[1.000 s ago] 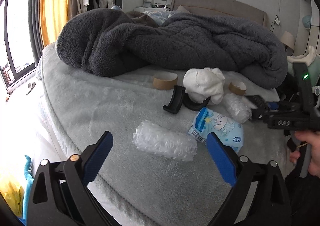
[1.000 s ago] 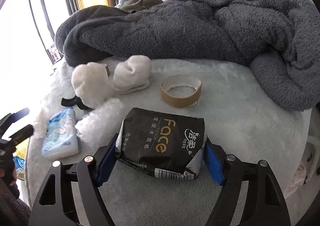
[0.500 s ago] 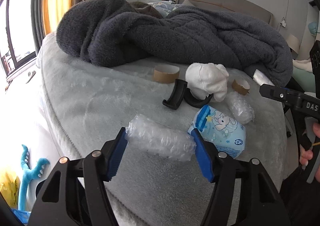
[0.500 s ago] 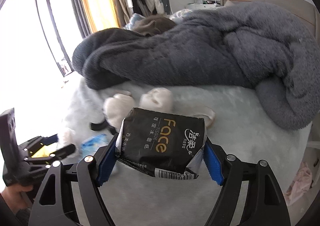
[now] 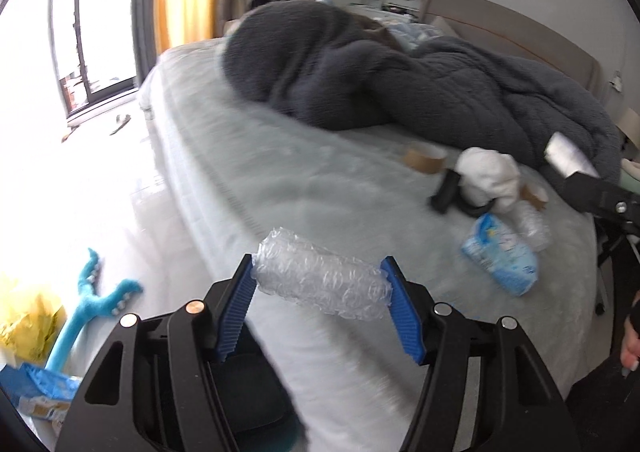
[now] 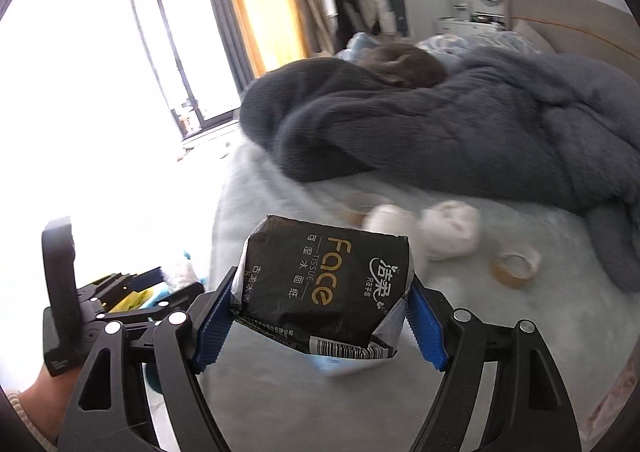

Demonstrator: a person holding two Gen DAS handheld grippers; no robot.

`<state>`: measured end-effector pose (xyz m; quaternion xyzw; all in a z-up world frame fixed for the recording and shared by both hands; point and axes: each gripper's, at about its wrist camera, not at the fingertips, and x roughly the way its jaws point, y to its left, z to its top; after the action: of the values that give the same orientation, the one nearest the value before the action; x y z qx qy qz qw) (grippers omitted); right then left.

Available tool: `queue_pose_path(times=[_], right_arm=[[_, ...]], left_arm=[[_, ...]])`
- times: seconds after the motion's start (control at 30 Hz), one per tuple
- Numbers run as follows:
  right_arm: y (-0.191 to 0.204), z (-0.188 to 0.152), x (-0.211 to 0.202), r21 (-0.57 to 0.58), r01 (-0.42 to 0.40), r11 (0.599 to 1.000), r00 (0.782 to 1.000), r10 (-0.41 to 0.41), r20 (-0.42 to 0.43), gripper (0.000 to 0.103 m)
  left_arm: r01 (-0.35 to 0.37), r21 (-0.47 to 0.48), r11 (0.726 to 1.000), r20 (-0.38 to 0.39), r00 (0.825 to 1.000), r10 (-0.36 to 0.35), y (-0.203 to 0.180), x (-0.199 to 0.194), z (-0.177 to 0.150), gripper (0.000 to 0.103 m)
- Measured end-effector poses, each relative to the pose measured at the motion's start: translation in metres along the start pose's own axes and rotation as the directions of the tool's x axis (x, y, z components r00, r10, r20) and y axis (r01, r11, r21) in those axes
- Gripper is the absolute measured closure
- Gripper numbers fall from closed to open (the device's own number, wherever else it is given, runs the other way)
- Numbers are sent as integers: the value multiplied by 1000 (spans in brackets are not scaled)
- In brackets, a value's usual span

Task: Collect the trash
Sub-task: 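Carry both items to the teal bin and open left gripper over it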

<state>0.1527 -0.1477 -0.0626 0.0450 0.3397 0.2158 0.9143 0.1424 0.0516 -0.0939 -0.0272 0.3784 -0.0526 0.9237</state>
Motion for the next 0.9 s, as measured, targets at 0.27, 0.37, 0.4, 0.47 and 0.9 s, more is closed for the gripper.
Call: queue_pose_path(times=[0.27,0.37,0.4,0.47,0.9], right_arm=[[58,2,16,-86,-86,993,995,82,-49,25],[77,0,22,-106,-113,988,992,106,-66,25],[82,0,24,-111,-121,986,991,114,-72,25],[92,-1,31,-115,-140,983,988,130,-86,25],[147,-11,68,-175,-217,960,965,185,-184,25]], left_arm=[[-130,-80,988,-87,989,123,51,-1,-19,37],[-153,-103,983,-137,981,138,68,3,-28,37],[-161,-107,981,-154,978,143,74,4,-30,37],[-173,-112,978,-186,971,150,83,6,-35,37],[-191,-227,955,-346,932,104,137,19,-78,37]])
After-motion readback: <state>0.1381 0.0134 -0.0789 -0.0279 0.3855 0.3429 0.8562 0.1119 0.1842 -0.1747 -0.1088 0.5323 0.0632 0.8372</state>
